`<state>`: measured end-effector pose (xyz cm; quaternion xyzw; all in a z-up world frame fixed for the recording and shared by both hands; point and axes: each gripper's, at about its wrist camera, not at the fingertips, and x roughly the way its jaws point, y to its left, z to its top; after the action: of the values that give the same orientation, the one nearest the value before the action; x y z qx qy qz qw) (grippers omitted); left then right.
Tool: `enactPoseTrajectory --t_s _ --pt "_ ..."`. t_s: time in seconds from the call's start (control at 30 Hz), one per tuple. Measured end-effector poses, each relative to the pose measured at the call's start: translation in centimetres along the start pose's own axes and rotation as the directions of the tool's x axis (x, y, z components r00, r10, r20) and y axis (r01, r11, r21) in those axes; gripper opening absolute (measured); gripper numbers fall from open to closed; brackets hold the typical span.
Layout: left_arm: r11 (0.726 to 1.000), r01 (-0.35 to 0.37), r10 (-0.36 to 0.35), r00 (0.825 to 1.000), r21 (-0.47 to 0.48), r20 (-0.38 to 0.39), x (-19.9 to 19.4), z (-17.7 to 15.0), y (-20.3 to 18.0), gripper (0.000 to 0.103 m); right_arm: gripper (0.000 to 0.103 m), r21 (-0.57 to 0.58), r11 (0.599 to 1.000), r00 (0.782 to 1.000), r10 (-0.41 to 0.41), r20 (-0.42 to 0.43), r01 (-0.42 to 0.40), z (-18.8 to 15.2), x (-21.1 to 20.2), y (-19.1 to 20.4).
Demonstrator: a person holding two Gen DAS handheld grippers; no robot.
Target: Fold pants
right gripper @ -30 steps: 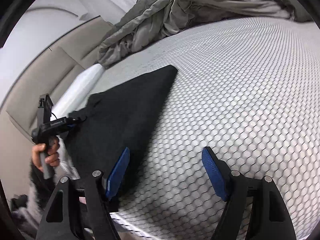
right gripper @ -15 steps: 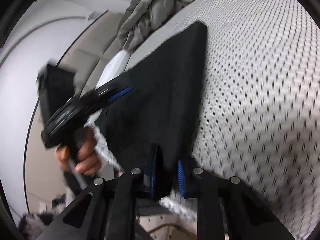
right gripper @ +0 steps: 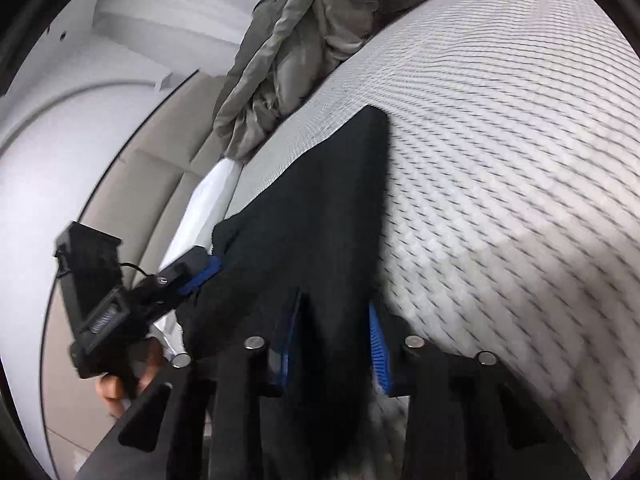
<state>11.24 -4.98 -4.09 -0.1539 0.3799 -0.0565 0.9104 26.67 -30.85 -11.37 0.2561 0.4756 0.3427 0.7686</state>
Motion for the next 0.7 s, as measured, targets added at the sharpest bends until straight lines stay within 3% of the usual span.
enactPoseTrajectory --t_s 0.07,0.13,0.23,0.37,0.5,0.53,0.63,0.7 --pt "0.999 -0.036 0.035 0.999 -0.011 -0.016 0.5 0.2 0.9 0.063 0.015 -0.059 0.997 0.998 -0.05 -0.036 0.048 0.4 1.4 1.1" --pt "0.998 -0.043 0.041 0.998 -0.037 -0.039 1.4 0.7 1.6 0.063 0.007 -0.074 0.996 0.998 -0.048 -0.034 0.045 0.6 0.7 1.1" --pt "1.0 -0.014 0.012 0.998 -0.027 -0.061 3.1 1.2 1.2 0.063 0.006 -0.096 0.995 0.999 -0.042 -0.001 0.042 1.2 -1.3 0.9" --pt "0.999 0.014 -0.012 0.998 0.042 -0.055 2.7 0.5 -0.5 0.063 0.006 -0.094 0.988 0.99 -0.112 0.086 0.12 1.2 -6.4 -1.1" --pt "0.997 0.024 -0.018 0.997 0.075 -0.074 2.9 -0.2 -2.0 0.063 0.01 -0.021 0.966 0.958 -0.252 0.139 0.258 1.8 -11.5 -5.8" --pt "0.996 0.027 -0.021 0.997 0.082 -0.074 2.9 -0.3 -2.4 0.063 0.019 -0.002 0.961 0.951 -0.274 0.142 0.277 2.0 -11.8 -6.4" --pt "0.994 0.028 -0.024 0.999 0.11 -0.046 2.7 -0.4 -3.8 0.063 0.028 0.041 0.946 0.93 -0.323 0.175 0.321 2.1 -14.2 -8.3" --pt "0.988 0.033 -0.03 0.999 0.149 -0.02 2.4 -0.6 -5.5 0.063 0.029 -0.001 0.917 0.894 -0.388 0.223 0.398 1.8 -15.1 -6.8"
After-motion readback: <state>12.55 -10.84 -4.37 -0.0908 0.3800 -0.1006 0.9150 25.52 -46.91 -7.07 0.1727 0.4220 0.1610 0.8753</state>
